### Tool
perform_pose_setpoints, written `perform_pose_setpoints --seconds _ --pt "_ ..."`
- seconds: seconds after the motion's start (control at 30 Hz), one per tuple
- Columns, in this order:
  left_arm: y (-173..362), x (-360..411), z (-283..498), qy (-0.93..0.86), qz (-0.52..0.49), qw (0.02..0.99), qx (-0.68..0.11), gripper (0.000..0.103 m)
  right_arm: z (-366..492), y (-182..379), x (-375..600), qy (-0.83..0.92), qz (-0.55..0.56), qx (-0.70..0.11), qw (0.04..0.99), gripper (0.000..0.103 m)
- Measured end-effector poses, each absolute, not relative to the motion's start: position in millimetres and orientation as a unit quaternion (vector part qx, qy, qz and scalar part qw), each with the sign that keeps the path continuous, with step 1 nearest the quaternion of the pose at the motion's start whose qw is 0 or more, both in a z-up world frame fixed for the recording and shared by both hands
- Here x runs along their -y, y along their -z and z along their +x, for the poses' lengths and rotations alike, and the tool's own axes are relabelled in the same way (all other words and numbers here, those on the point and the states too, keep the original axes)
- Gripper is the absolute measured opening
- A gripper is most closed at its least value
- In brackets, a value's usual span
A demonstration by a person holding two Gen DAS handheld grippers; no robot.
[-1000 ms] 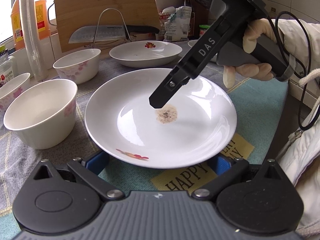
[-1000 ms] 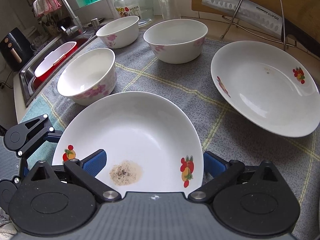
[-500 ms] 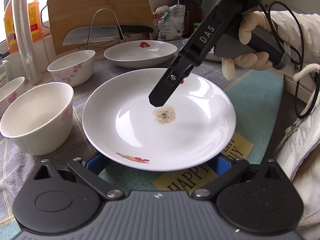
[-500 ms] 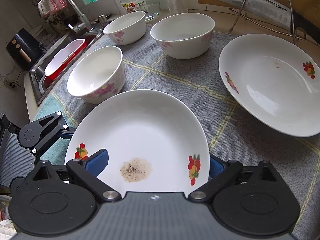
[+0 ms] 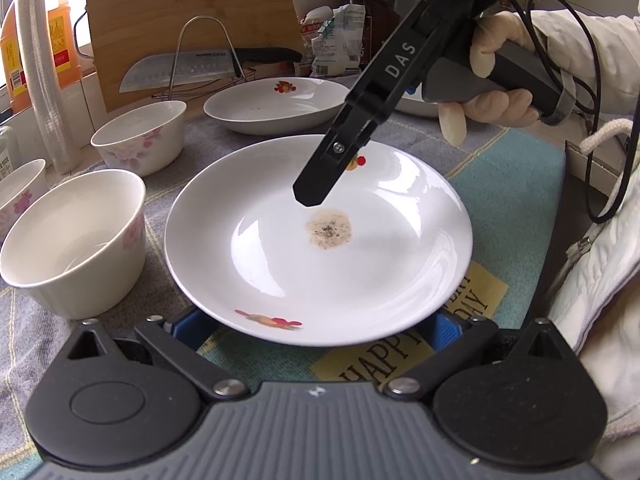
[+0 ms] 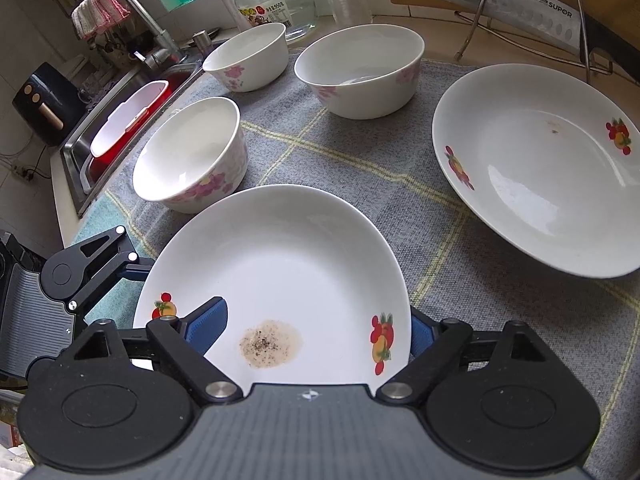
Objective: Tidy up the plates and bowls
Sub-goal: 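Lift and carry the stained plate toward the placed plain plate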
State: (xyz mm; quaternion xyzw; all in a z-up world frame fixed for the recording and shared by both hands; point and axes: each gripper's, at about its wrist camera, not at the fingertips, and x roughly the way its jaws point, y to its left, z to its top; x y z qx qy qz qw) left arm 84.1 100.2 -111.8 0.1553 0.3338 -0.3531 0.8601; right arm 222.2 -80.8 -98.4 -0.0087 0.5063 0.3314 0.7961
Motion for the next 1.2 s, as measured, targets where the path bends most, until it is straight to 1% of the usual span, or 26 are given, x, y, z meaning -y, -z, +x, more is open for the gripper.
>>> perform_pose_setpoints --seconds 0.63,0.93,1.2 --pt "99 -87 86 0.346 0.181 0.852 -0.348 0.102 214 87 89 -0.336 -0.002 -0.5 0.798 0.093" --pt "84 -59 92 0.355 0.186 0.85 -0.342 0.102 210 71 120 -0.329 0.003 -0.489 0.808 0.093" --pt "77 -17 102 0.375 0.192 0.844 -0.333 0.102 206 58 164 -0.31 0.003 -0.479 0.821 0.093"
